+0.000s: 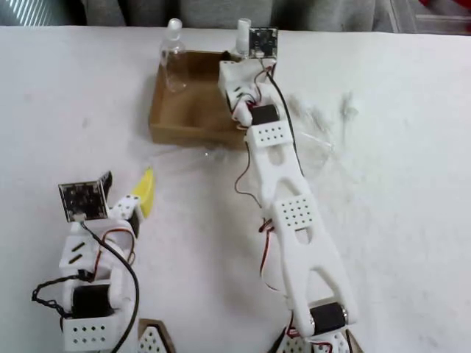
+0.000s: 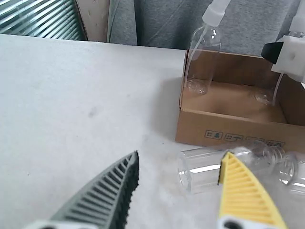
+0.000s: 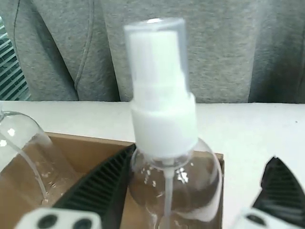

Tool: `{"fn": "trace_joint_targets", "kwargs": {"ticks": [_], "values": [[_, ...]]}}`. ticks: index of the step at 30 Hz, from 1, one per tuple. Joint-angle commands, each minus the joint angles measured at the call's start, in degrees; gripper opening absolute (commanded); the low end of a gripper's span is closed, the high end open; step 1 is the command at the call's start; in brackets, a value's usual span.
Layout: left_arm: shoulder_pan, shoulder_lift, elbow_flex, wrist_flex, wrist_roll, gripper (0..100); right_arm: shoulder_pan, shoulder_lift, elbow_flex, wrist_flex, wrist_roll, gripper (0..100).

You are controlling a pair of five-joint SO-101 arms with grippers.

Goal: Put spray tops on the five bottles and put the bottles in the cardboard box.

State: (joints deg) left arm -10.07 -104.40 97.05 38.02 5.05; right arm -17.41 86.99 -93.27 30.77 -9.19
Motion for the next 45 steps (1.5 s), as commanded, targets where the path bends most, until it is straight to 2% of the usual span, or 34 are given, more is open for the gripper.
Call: {"fn": "trace_joint_targets", "kwargs": {"ticks": [1,5,9,19,32,40,45], "values": [[-0.5,-0.4,0.0,-0.9,0.0,28,0.4,-5.0,-2.4,0.2,-0.4,36.6],[-0.5,-0.4,0.0,-0.9,0.0,28,0.4,-7.7,-2.4,5.1,-0.6,36.6],[-0.5,-0.4,0.0,-1.0,0.0,28,0.7,-12.0,-2.3,11.6,-4.7,36.6],[-0.5,-0.4,0.0,-0.8,-2.3,28,0.8,-14.0,-2.4,14.9,-4.7,36.6],[-0.4,-0.4,0.0,-0.8,-2.4,28,0.8,-25.8,-2.3,26.5,-5.1,36.6],[-0.3,-0.4,0.0,-0.8,-2.4,28,0.5,-36.6,-2.2,44.1,-5.1,36.6],[-0.3,-0.4,0.0,-0.7,-2.4,28,0.7,-45.0,-2.1,59.6,-4.7,36.6]]}}
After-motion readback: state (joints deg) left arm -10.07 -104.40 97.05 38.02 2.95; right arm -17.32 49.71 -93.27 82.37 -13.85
